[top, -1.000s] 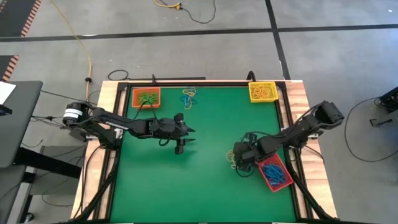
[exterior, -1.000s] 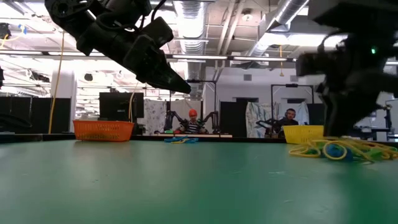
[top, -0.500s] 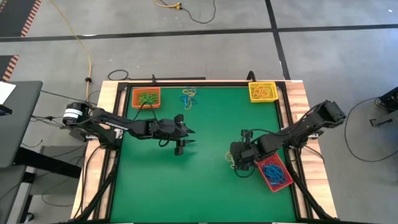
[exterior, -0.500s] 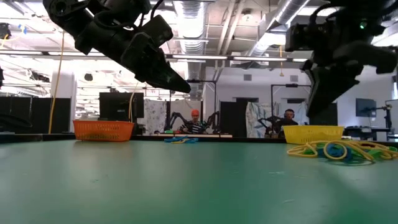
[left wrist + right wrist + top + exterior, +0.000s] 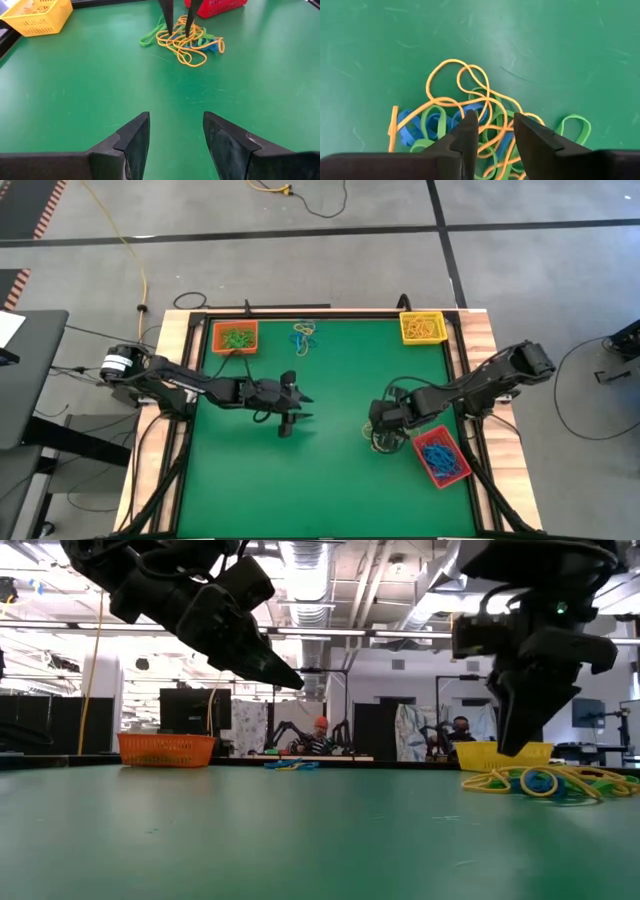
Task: Sort rubber bands into baskets
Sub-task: Put the yellow rubber band into the yellow bin
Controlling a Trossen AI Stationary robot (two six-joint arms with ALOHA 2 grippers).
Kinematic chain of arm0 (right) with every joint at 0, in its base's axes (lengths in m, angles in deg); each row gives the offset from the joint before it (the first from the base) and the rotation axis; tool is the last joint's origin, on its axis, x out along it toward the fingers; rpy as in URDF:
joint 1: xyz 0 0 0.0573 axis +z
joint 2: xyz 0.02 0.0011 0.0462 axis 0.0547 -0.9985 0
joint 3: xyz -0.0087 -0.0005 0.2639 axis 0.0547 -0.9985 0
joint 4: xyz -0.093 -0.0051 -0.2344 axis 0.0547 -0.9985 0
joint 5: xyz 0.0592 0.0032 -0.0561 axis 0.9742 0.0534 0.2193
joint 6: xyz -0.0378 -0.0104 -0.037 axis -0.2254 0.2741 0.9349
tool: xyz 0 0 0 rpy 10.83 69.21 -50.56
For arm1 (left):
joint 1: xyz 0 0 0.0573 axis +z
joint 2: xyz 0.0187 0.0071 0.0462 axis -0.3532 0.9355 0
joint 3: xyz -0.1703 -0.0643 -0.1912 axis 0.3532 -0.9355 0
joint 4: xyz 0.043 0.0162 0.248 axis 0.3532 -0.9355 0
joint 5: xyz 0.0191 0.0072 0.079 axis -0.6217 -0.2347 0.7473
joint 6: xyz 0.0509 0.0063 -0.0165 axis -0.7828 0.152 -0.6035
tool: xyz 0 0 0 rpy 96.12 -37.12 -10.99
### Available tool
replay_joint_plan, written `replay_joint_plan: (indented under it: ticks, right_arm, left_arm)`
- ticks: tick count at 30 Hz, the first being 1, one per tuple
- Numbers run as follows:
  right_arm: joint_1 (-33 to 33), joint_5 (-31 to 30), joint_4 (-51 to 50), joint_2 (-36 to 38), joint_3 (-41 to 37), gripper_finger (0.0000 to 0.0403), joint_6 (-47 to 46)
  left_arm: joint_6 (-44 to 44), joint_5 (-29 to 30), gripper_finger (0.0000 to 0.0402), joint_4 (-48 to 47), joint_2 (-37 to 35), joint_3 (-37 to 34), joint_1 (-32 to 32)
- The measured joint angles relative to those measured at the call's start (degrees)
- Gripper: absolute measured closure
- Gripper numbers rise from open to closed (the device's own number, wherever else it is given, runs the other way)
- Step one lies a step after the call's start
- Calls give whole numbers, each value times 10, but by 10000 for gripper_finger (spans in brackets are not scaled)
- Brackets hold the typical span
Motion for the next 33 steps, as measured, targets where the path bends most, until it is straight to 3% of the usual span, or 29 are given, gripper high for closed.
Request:
replay_joint_plan:
  ticks: [15, 19, 25, 33]
  right_arm:
    - [-5, 0, 49, -8, -42, 276, 1]
    - [-5, 1, 60, -9, -43, 302, 16]
    - [-3, 4, 80, -9, -43, 384, 43]
    - [10, -19, 88, -9, -37, 391, 65]
  left_arm:
    - [2, 1, 226, 0, 0, -1, -3]
    - [8, 3, 226, 0, 0, -1, -3]
    - [12, 4, 226, -1, 0, -1, -3]
    - [13, 5, 226, -3, 0, -1, -6]
